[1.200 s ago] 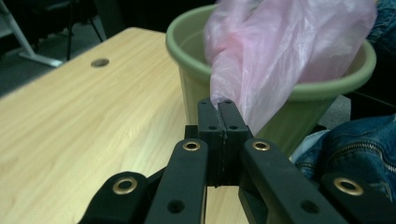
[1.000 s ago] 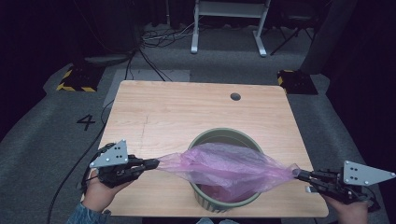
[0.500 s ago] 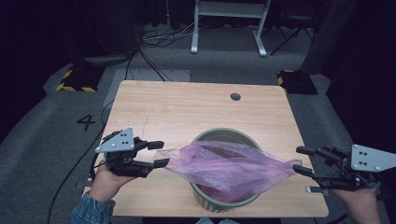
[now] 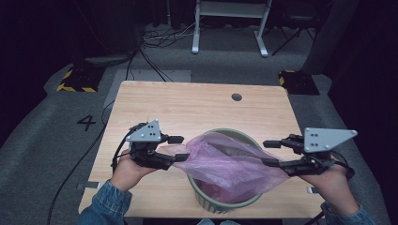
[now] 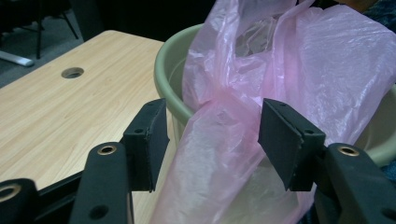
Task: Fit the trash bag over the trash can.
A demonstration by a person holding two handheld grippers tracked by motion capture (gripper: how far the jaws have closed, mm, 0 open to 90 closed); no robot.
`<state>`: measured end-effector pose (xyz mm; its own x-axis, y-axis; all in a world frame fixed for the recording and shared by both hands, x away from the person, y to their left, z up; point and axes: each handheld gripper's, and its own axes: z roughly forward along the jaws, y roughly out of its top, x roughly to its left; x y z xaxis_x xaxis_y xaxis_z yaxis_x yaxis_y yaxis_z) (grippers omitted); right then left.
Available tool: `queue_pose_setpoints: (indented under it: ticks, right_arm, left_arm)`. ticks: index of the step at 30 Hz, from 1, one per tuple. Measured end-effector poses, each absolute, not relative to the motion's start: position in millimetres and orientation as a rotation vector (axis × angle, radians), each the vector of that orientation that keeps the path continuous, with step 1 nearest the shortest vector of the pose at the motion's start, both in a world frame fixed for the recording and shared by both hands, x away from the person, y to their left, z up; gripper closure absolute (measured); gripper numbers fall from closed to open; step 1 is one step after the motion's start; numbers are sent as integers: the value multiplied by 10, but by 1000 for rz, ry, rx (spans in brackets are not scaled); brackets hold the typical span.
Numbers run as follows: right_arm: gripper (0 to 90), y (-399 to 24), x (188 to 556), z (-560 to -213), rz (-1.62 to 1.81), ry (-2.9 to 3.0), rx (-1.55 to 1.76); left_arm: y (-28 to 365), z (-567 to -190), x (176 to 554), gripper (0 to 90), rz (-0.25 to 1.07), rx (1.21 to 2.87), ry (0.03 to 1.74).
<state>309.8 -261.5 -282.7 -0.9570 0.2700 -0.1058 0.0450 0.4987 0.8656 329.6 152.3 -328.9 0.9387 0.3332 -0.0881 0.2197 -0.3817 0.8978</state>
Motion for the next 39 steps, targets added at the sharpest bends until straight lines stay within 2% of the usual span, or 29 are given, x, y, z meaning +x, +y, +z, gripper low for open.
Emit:
queue_pose_setpoints:
  ticks: [3,4,12,17,19,23,25,34,39]
  right_arm:
    - [872,-2535,3176,-2828,1372,2543,288]
    - [896,-2536,3212,-2823,1376,2544,307]
    - [899,-2797,3381,-2752,1449,2418,479]
    - [898,-2987,3414,-2773,1449,2391,548]
    - [898,-3016,3418,-2797,1457,2389,555]
    - [898,-2983,3416,-2857,1459,2406,547]
    - [898,-2970,3422,-2871,1459,2410,543]
    - [899,-3045,3550,-2979,1420,2438,619]
    - [898,-3132,3597,-3102,1384,2454,691]
  left_arm:
    - [1493,-3293,3324,435,125,1985,393]
    - [1489,-3299,3327,435,121,1984,395]
    - [1626,-3371,3291,410,115,1962,417]
    - [1671,-3421,3302,426,98,1975,456]
    - [1660,-3438,3322,482,67,1981,459]
    - [1661,-3413,3307,798,60,1956,441]
    - [1694,-3378,3291,879,96,1946,435]
    - [2027,-3339,3259,893,155,1934,502]
    - [2201,-3405,3254,892,128,1962,542]
